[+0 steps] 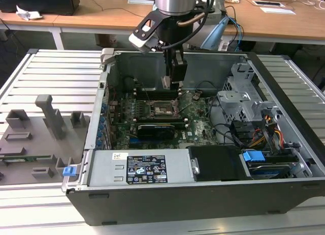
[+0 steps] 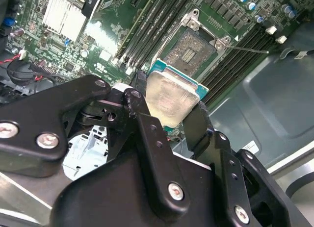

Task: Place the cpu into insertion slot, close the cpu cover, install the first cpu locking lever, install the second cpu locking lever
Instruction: 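Place the cpu into insertion slot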

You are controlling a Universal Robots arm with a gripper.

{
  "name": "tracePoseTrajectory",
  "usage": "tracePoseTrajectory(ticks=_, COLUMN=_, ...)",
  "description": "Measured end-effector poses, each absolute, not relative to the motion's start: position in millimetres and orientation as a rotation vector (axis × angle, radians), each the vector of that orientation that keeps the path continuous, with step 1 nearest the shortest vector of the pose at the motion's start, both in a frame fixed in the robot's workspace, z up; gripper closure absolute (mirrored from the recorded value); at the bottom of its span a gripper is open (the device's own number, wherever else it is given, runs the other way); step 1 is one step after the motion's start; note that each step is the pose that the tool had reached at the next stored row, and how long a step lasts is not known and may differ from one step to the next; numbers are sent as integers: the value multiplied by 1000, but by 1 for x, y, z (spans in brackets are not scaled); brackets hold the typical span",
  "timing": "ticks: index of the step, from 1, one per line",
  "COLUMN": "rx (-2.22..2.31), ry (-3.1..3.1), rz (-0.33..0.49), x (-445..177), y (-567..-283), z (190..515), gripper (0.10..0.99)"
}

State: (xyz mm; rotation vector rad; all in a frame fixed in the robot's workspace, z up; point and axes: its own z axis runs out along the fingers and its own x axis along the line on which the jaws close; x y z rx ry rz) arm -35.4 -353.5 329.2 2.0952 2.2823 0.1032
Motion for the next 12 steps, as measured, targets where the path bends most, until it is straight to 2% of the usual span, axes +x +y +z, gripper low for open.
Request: tracePoseTrajectory(ticks=12, rx=2095, ry=2283, rz=101, x=-35, y=-350, z=323, gripper=549)
